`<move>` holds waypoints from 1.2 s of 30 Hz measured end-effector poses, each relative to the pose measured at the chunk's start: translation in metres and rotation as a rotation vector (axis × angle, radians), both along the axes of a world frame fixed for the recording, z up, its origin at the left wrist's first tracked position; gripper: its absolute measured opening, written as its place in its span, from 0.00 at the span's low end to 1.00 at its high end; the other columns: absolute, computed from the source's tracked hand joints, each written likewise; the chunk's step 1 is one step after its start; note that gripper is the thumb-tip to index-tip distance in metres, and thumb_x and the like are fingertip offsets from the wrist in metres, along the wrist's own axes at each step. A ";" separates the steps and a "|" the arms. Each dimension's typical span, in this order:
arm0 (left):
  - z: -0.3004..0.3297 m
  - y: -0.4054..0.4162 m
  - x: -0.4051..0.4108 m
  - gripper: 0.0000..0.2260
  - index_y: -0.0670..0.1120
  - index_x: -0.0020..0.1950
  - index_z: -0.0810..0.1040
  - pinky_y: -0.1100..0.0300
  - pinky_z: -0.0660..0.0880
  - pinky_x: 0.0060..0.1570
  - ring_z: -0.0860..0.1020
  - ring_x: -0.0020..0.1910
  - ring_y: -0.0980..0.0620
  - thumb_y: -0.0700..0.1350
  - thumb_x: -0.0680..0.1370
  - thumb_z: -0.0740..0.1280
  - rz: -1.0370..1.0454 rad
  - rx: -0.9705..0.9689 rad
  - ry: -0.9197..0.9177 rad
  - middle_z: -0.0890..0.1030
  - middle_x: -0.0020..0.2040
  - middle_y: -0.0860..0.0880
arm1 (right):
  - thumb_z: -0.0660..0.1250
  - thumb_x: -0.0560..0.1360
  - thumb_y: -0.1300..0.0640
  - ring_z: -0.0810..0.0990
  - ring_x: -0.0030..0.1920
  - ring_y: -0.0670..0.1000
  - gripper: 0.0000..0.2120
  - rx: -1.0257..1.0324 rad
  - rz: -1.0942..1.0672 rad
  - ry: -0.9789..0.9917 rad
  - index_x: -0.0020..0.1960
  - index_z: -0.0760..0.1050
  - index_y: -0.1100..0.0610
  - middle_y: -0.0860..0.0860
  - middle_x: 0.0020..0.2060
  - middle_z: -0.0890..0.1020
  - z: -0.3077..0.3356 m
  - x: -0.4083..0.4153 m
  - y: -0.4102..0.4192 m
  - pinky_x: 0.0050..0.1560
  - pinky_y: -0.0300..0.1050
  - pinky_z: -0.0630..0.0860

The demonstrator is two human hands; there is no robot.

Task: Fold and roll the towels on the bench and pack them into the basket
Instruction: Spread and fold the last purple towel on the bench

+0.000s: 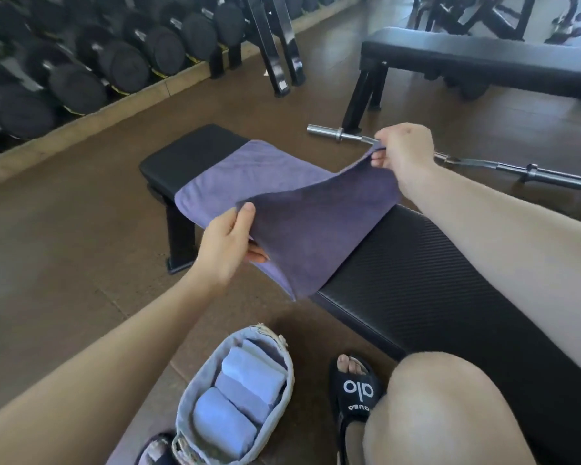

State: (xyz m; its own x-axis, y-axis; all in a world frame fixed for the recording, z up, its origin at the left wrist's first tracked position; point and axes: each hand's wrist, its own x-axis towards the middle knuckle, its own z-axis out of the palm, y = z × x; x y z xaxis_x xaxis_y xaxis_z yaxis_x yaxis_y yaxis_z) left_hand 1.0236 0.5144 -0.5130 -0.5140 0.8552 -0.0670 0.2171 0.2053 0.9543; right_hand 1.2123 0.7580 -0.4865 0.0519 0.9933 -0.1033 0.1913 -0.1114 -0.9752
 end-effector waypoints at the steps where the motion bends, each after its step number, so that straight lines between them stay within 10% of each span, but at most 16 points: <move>1: 0.000 0.002 -0.012 0.16 0.43 0.46 0.76 0.46 0.83 0.41 0.85 0.37 0.40 0.51 0.85 0.58 0.026 0.000 -0.011 0.82 0.42 0.44 | 0.61 0.76 0.63 0.79 0.28 0.50 0.12 0.010 0.021 -0.019 0.47 0.84 0.58 0.55 0.31 0.82 0.003 -0.017 0.001 0.36 0.41 0.81; 6: -0.013 0.006 -0.075 0.14 0.43 0.47 0.75 0.56 0.80 0.33 0.83 0.32 0.46 0.49 0.86 0.57 0.169 0.014 -0.026 0.79 0.43 0.44 | 0.62 0.70 0.68 0.81 0.36 0.48 0.16 0.135 0.180 -0.153 0.48 0.85 0.55 0.50 0.36 0.83 -0.005 -0.088 0.009 0.43 0.40 0.81; 13: -0.045 0.017 -0.137 0.13 0.47 0.49 0.80 0.40 0.83 0.45 0.84 0.39 0.41 0.49 0.85 0.57 0.294 0.008 -0.094 0.84 0.41 0.43 | 0.68 0.73 0.60 0.77 0.27 0.42 0.06 0.176 0.268 -0.249 0.46 0.82 0.53 0.50 0.32 0.81 -0.028 -0.170 0.045 0.35 0.36 0.77; 22: -0.069 0.049 -0.188 0.17 0.48 0.48 0.83 0.40 0.81 0.54 0.85 0.48 0.45 0.52 0.85 0.57 0.358 -0.002 -0.232 0.86 0.47 0.48 | 0.61 0.79 0.54 0.73 0.50 0.50 0.03 0.304 0.323 -0.516 0.51 0.73 0.52 0.48 0.49 0.76 -0.061 -0.241 0.088 0.47 0.40 0.64; 36: -0.111 0.047 -0.167 0.22 0.44 0.64 0.79 0.54 0.81 0.50 0.85 0.49 0.50 0.59 0.78 0.68 0.281 -0.090 -0.603 0.85 0.56 0.46 | 0.61 0.78 0.41 0.77 0.61 0.60 0.25 0.356 0.443 -0.848 0.70 0.67 0.53 0.55 0.62 0.78 -0.089 -0.185 0.067 0.59 0.53 0.73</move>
State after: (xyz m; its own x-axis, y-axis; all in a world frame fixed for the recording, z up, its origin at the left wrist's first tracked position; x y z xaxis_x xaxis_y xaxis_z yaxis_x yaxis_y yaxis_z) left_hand 0.8570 0.5613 -0.6244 -0.5660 0.6722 -0.4772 -0.4223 0.2607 0.8682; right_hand 1.0270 0.8250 -0.5759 -0.4086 0.9070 0.1018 0.7880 0.4068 -0.4622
